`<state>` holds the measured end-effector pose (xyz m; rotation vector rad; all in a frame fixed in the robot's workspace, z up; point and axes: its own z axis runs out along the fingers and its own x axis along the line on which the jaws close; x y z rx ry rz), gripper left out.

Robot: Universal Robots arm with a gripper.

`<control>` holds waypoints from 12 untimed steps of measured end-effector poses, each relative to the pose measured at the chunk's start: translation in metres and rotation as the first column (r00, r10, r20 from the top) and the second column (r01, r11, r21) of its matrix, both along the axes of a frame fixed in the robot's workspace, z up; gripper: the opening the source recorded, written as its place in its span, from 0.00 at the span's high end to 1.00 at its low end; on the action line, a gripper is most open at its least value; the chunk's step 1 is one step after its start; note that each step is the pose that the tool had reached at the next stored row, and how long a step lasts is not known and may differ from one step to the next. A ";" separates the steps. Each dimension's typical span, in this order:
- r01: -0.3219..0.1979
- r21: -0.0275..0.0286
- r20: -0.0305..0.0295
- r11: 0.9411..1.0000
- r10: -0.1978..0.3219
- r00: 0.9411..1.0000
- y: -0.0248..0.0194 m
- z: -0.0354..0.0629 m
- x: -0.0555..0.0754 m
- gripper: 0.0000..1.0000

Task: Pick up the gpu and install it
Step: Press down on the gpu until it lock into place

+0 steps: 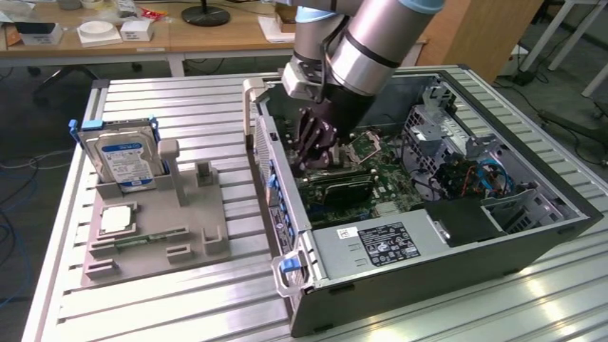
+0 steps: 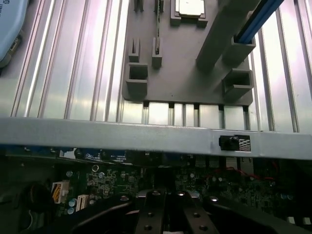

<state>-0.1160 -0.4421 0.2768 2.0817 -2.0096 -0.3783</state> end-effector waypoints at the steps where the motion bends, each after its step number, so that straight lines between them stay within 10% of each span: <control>1: 0.000 0.000 -0.001 1.000 0.000 1.000 0.0001 -0.0002 0.001 0.90; 6: 0.000 0.000 -0.027 1.000 0.000 1.000 0.0003 -0.0003 0.012 0.90; 12: 0.000 0.000 -0.130 1.000 0.000 0.991 0.0004 -0.0003 0.017 0.90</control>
